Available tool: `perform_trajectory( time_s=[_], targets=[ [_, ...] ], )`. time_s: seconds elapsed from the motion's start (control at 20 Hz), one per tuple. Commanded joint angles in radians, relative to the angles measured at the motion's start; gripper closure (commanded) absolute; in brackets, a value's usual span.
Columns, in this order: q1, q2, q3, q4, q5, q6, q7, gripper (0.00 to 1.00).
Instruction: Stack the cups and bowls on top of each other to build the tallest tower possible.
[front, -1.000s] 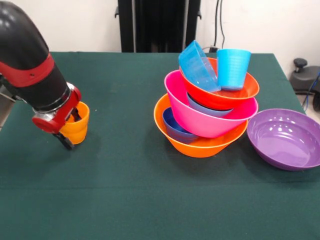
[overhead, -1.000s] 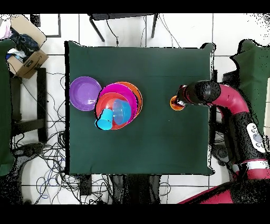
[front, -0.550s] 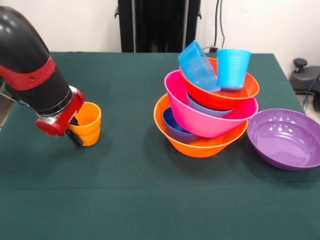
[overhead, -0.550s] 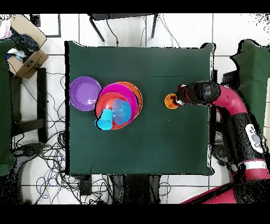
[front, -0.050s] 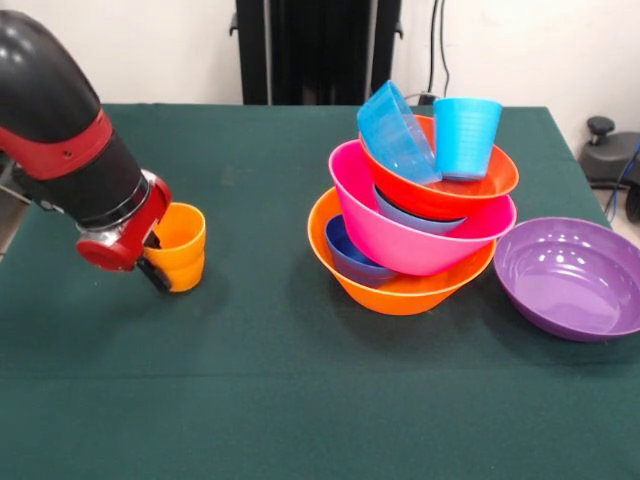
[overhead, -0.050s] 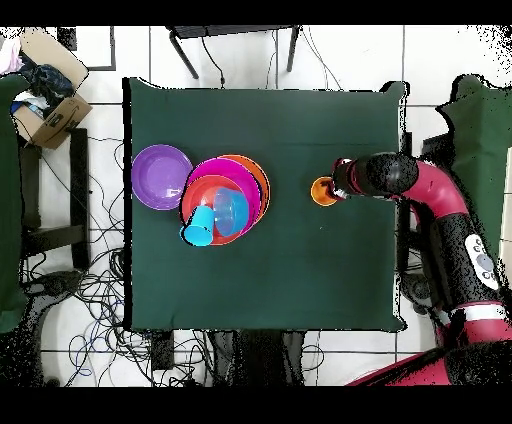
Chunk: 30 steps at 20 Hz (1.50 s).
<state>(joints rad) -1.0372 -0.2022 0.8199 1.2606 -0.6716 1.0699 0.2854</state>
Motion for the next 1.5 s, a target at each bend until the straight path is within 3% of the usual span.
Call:
perform_trajectory(
  time_s=[0.05,0.15,0.35,0.5,0.9,1.0,1.3,1.5],
  targets=[
    [0.021,-0.24,-0.01,0.179,0.045,0.124,-0.036,1.0],
    [0.041,-0.329,-0.034,0.229,0.066,0.138,0.063,1.0],
    [0.036,-0.412,-0.009,0.287,0.115,0.133,0.081,1.0],
    [0.048,-0.46,-0.024,0.309,0.169,0.122,0.163,1.0],
    [0.08,-0.455,-0.053,0.396,0.29,0.021,0.27,1.0],
    [0.082,-0.467,-0.04,0.428,0.284,-0.026,0.242,1.0],
    [0.139,-0.495,-0.062,0.49,0.284,-0.179,0.334,1.0],
    [0.185,-0.548,-0.081,0.522,0.322,-0.191,0.394,1.0]
  ],
)
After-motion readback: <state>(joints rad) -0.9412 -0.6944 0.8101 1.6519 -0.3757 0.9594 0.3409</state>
